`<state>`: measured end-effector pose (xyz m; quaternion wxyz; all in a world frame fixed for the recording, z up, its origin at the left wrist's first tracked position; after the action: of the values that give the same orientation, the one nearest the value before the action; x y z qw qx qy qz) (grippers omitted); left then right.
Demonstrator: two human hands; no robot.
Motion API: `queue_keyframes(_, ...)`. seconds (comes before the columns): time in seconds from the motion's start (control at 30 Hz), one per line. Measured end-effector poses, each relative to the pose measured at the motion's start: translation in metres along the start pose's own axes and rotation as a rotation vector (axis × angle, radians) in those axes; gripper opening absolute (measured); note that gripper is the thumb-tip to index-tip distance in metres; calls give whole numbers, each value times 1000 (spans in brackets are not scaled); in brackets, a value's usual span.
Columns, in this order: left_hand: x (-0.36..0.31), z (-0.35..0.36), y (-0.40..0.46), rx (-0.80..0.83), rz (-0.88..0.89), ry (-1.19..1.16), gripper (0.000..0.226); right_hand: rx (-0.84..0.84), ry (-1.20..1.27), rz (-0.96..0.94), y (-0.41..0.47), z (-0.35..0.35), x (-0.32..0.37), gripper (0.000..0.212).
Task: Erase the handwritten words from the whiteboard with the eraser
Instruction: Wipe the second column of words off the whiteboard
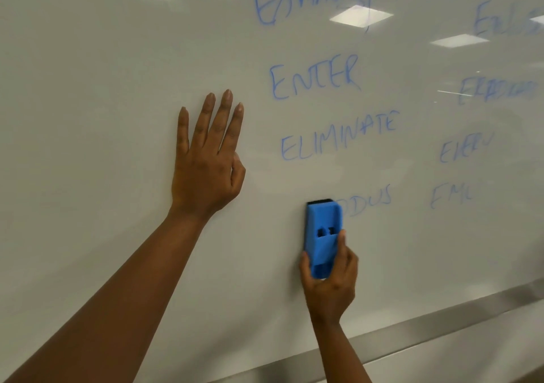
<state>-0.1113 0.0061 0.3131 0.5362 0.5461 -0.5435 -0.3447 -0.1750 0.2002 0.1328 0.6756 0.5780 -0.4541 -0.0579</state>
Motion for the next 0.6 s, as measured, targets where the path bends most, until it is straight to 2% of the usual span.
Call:
queue_keyframes(0.07,0,1,-1,-4,0,5,68,-69,46,128,12,-1,-3,80)
queue_keyframes(0.17,0,2,-1,-9,0,9,68,-105,98,183,19,2,9,83)
queue_keyframes(0.37,0,2,-3,-2,0,7,67,53,56,-58,-4,9,26,76)
queue_keyframes(0.43,0,2,-3,-5,1,-2,67,57,33,-63,-5,6,16,76)
queue_keyframes(0.6,-1,1,-3,-2,-2,9,67,-81,65,233,19,-4,-6,82)
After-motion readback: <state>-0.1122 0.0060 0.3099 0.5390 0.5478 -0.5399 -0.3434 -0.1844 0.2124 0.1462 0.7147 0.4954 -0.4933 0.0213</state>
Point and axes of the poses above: each hand's wrist, its own y-axis towards the middle knuckle, its own z-axis out of the palm, x = y × z, the point moved 3 cm from there along y, towards the middle knuckle, and after that the axes turned 1 degree about -x, right-handed, at the moved point
